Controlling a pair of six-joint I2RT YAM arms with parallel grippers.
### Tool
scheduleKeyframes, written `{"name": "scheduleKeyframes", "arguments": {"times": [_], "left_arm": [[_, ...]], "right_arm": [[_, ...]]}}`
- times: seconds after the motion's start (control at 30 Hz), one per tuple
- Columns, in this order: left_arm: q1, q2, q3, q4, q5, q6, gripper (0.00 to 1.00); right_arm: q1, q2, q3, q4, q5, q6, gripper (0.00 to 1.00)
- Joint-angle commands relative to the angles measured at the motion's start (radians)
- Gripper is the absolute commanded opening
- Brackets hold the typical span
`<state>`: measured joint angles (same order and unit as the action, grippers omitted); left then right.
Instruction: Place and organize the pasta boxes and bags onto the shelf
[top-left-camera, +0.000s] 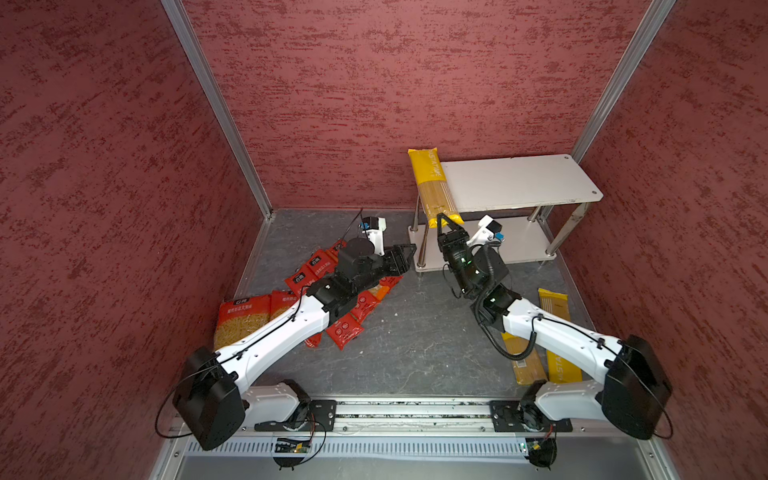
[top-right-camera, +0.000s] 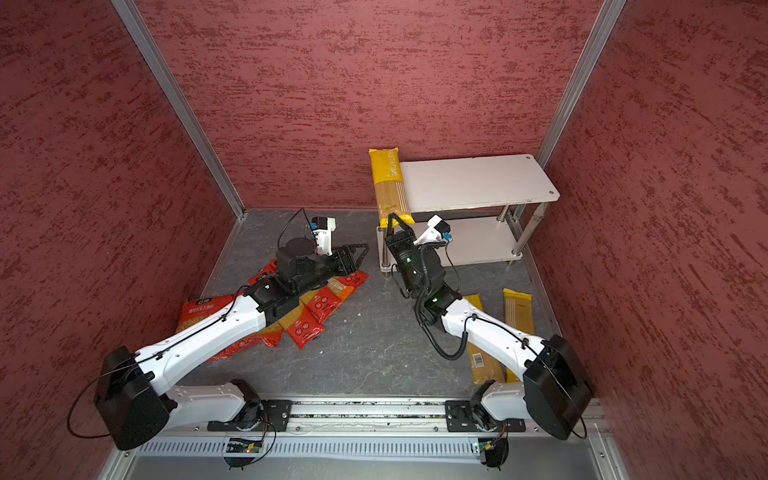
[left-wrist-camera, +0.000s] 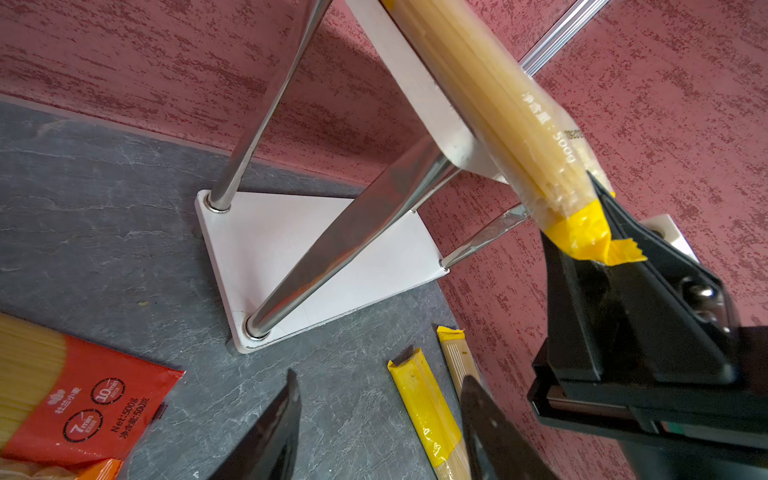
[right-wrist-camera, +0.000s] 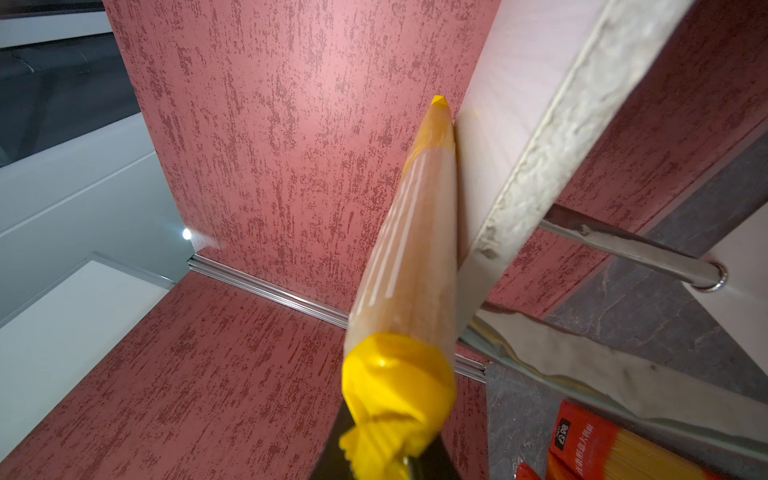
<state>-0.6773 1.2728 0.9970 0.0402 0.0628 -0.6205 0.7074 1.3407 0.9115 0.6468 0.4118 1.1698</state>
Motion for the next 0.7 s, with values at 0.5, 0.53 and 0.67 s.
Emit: {"name": "scheduleKeyframes", "arguments": {"times": [0.5, 0.53, 0.67], "left_arm": [[0.002, 0.002, 0.012, 0.021, 0.007, 0.004, 0.61], [0.0, 0.002, 0.012, 0.021, 0.008, 0.001, 0.61], [0.001, -0.003, 0.004, 0.024, 0.003, 0.004, 0.61]], "right_arm": [[-0.031, 0.022, 0.012, -0.021, 0.009, 0.036, 0.42], [-0.031, 0.016, 0.012, -0.035, 0.003, 0.035, 0.54], [-0.031, -0.032, -0.026, -0.05, -0.017, 0.015, 0.64]]}}
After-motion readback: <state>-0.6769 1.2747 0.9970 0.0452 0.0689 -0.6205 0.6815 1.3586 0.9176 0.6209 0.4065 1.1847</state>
